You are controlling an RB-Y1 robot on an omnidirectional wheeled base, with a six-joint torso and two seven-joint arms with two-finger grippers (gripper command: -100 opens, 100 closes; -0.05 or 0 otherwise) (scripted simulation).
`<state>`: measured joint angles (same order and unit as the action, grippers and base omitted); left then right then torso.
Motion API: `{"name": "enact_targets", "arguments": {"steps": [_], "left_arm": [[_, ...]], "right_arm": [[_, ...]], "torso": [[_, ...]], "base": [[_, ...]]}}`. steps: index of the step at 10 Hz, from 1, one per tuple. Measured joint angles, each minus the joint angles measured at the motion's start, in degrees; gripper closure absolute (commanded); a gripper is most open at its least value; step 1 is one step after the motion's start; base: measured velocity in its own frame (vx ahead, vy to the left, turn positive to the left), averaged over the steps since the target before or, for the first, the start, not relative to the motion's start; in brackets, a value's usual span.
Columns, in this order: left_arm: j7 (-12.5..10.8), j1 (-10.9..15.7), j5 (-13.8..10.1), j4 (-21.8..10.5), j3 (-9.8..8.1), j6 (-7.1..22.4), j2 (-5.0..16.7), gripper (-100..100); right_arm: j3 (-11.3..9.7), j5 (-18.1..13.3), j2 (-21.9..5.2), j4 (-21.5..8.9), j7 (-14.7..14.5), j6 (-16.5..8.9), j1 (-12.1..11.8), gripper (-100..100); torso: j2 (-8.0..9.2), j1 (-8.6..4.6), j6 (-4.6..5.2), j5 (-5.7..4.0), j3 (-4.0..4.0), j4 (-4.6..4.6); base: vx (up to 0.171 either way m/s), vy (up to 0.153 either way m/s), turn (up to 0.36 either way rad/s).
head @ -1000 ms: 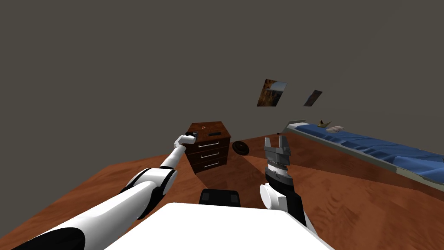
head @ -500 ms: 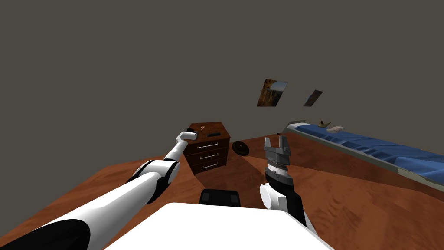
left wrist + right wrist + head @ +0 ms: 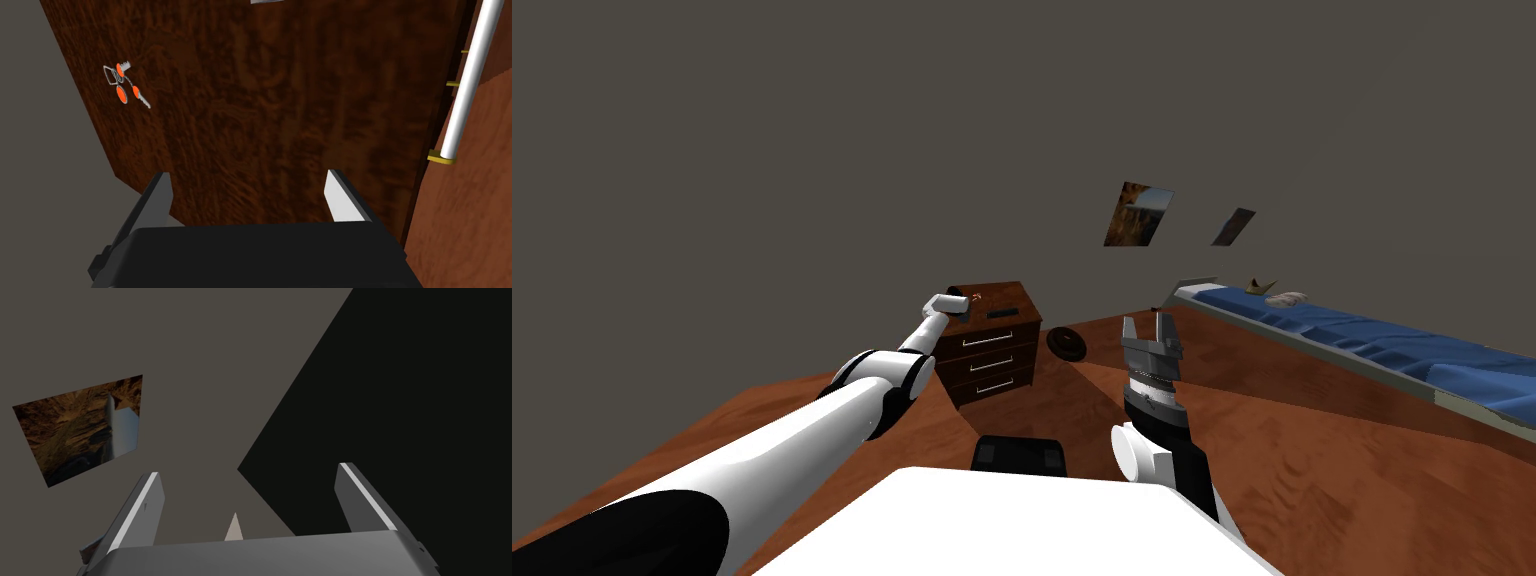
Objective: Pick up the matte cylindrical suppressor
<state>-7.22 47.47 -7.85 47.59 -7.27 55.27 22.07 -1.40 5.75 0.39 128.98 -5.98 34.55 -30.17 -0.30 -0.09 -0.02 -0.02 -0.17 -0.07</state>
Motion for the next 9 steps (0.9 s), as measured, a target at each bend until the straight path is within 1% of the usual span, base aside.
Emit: {"name": "enact_targets", "arguments": {"steps": [4,5,6,7,8,9], "left_arm": [[-0.95,5.11,0.22,-5.26,-0.63,6.58,-0.41,-100],[-1.08,6.29,0.21,-6.91,-0.75,7.94,-0.43,-100],[-0.97,7.04,0.11,-8.27,-0.85,8.51,-0.29,-100],[-0.91,8.68,0.03,-10.75,-1.1,9.5,-0.28,-100],[-1.05,9.23,0.09,-11.63,-1.19,10.56,-0.46,-100],[-1.41,9.8,0.2,-11.98,-1.36,12.47,-0.85,-100]], "right_arm": [[0.0,0.0,0.0,0.0,0.0,0.0,0.0,0],[0.0,0.0,0.0,0.0,0.0,0.0,0.0,0],[0.0,0.0,0.0,0.0,0.0,0.0,0.0,0],[0.0,0.0,0.0,0.0,0.0,0.0,0.0,0],[0.0,0.0,0.0,0.0,0.0,0.0,0.0,0],[0.0,0.0,0.0,0.0,0.0,0.0,0.0,0]], "torso": [[0.0,-0.04,0.0,-0.01,0.0,-0.01],[-0.01,-0.03,-0.01,0.0,-0.02,-0.02],[0.09,0.03,-0.02,0.01,0.04,0.0],[0.04,-0.03,0.0,0.0,0.02,0.0],[0.03,-0.01,-0.02,0.01,0.01,-0.01],[-0.01,-0.07,0.0,-0.01,-0.02,-0.02]], "base": [[0.075,-0.031,-0.011],[0.044,-0.01,0.001],[0.069,-0.026,-0.017],[0.074,-0.019,-0.009],[0.086,-0.034,-0.02],[0.077,-0.036,-0.011]]}}
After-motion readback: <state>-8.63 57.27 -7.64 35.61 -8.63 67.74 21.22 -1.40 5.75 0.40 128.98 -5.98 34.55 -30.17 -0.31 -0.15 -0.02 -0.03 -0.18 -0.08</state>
